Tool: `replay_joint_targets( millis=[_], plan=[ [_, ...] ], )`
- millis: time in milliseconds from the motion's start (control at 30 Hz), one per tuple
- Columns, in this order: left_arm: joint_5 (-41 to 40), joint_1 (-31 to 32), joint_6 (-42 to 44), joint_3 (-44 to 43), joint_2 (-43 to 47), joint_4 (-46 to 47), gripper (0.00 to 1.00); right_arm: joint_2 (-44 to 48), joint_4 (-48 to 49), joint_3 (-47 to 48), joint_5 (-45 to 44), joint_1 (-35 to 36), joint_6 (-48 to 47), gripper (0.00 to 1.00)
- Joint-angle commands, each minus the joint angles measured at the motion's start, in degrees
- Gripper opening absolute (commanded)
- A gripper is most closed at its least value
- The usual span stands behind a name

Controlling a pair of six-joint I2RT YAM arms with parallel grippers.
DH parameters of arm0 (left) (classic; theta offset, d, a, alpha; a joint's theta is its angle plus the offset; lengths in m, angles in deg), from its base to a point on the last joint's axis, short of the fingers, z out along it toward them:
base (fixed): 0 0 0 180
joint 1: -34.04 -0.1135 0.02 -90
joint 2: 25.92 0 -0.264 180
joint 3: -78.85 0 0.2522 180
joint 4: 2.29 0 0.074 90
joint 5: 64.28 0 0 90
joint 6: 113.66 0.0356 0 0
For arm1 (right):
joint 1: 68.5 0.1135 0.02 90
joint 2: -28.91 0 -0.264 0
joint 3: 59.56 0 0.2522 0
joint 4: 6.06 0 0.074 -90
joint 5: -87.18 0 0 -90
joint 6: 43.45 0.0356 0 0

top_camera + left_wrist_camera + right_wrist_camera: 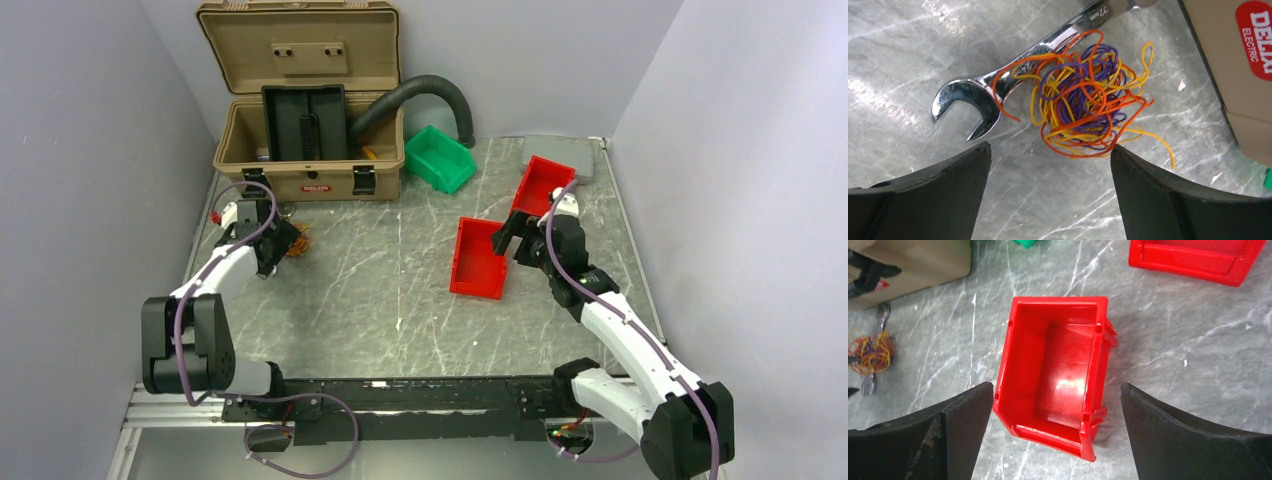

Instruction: Untangle the cables

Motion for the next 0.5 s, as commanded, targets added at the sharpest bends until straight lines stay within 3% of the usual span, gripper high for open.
replay_joint_targets(
  millis=[0,267,300,400,433,467],
  plan=[
    [-0.3,-0.8,-2.4,-3.3,-3.3,2.7,0.9,-1.2,2.3,2.5,1.3,2.1,-2.1,1.0],
    [2.3,-0.9,-0.3,-7.1,-11.4,4.8,0.69,-3.1,3.9,2.6,2.9,5.3,-3.8,1.0],
    [2.8,-1.0,-0.1,-7.1,-12.0,5.4,0.62,-3.6,3.8,2.7,3.0,5.7,-3.8,1.0],
    [8.0,-1.5,2.4,-6.6,-12.3,8.0,0.21,-4.7,4.5,3.1,2.9,8.2,-3.6,1.0],
    [9.1,-1.5,2.8,-6.5,-11.8,8.1,0.0,-5.1,4.9,3.0,2.8,9.2,-3.6,1.0],
    [9.8,-1.4,3.3,-6.1,-11.0,8.1,0.0,-5.6,5.5,2.9,2.6,10.1,-3.6,1.0]
  ],
)
